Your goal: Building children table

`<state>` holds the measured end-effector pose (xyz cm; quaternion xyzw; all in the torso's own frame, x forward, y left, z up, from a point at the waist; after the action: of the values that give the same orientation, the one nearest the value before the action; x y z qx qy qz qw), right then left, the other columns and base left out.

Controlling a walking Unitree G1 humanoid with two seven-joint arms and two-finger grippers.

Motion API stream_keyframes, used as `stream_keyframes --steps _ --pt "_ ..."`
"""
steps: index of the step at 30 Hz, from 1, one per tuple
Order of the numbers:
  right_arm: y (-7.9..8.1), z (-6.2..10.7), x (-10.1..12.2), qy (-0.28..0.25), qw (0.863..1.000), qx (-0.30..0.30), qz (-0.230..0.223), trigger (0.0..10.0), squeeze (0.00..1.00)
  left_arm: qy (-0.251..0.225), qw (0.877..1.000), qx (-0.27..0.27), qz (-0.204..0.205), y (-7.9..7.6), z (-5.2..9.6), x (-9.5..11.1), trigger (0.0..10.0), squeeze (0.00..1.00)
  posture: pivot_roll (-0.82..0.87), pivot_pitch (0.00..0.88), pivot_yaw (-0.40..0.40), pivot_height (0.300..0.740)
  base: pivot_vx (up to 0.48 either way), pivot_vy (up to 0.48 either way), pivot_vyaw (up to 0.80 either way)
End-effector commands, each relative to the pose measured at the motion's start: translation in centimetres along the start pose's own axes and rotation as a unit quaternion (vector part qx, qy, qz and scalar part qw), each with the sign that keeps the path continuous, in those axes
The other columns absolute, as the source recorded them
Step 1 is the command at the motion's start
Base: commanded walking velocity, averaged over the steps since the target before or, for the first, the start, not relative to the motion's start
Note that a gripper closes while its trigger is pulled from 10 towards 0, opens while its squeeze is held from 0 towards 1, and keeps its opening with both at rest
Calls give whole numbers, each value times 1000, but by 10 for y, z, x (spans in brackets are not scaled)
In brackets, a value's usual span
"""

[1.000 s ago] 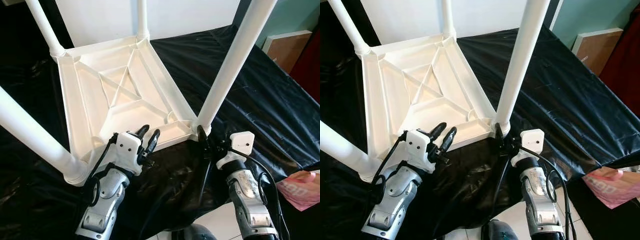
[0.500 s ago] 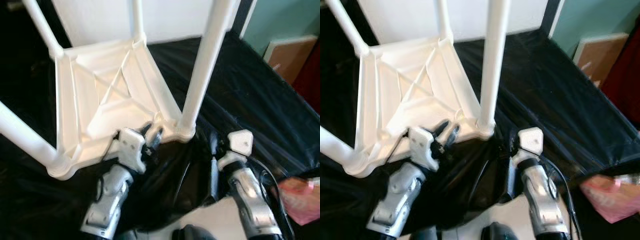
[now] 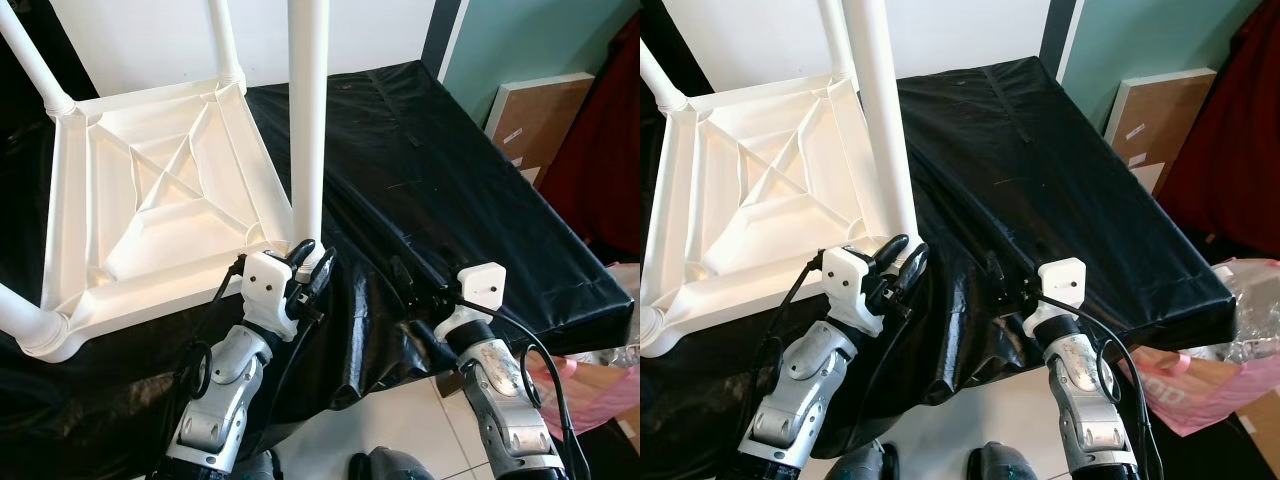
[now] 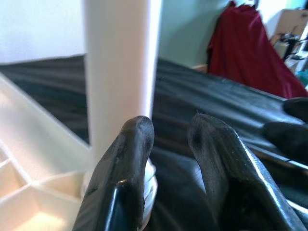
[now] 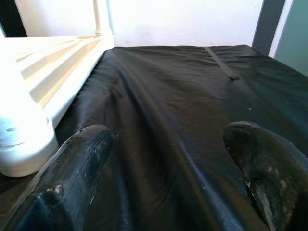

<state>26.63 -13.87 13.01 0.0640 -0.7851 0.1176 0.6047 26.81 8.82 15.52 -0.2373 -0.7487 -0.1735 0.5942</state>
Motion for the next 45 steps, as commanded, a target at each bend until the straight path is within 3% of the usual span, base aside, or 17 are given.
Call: stream_keyframes --steps 1,8,12,15,23,27,30,36,45 --pt "-2 1 -1 3 1000 -3 2 10000 0 14 999 53 5 7 0 -5 10000 0 23 150 -64 740 0 0 0" --pt "-7 0 -1 5 1000 -5 8 10000 0 17 999 43 20 4 1 -4 10000 0 28 150 -74 740 0 0 631" --pt "-9 0 -3 11 1000 -2 13 10000 0 13 999 -24 24 -8 8 1 10000 0 43 156 -69 740 0 0 800" --pt "-10 1 -5 13 1000 -4 16 10000 0 16 999 -37 19 -10 11 0 10000 0 44 157 -65 740 0 0 800" --pt "-12 4 -7 15 1000 -16 17 10000 0 29 999 -40 6 -8 12 -3 10000 0 37 161 -47 740 0 0 800" --pt "-17 7 -8 14 999 -41 10 10000 0 33 998 -43 9 -6 10 -5 10000 0 29 162 -45 740 0 0 0" --pt "-31 16 -11 20 994 -103 16 10000 0 44 998 -38 14 0 6 -11 10000 0 13 164 -42 740 0 0 0" --pt "-40 22 -13 28 983 -179 33 10000 0 49 998 -29 22 3 4 -14 10000 0 7 154 -25 740 0 0 0" --pt "-45 25 -14 32 973 -224 42 10000 0 51 998 2 26 17 4 -13 10000 0 -3 152 -12 740 0 0 0"
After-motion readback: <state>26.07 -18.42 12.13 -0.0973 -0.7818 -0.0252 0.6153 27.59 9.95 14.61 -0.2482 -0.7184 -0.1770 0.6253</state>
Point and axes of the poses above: a point about 5 cm out from each wrist's last joint towards the gripper, its own z axis pointing back from the gripper into the wrist, its own x axis along the axis of the wrist's last joint, y = z × x, the point moved 1 cm from there along -z, pointing out of the wrist towards the gripper, and after that the axes turned 4 degrees about z, right-handed, at the moved point
